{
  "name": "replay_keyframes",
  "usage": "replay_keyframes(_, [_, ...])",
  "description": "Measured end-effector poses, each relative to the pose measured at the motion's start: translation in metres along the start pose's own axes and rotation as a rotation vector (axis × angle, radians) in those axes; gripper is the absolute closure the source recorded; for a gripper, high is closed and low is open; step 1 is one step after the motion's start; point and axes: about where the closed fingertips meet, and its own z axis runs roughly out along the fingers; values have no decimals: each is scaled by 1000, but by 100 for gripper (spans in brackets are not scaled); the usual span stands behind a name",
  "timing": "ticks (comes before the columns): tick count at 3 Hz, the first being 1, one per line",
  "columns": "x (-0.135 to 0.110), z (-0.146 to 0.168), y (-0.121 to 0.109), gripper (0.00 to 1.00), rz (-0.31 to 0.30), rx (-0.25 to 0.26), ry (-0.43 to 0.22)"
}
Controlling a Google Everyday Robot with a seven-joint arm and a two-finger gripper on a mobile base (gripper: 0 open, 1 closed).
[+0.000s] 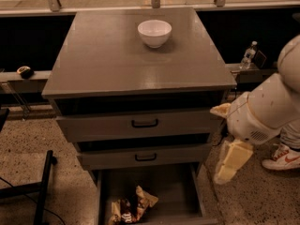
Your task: Pick brown chip bag from bottom drawer and place on counter
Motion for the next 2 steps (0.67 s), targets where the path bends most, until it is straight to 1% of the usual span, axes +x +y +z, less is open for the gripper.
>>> replay_keyframes(1, [-23,74,36,0,27,-65,-165])
replay_keyframes(2, [-38,153,73,0,-19,-121,-264])
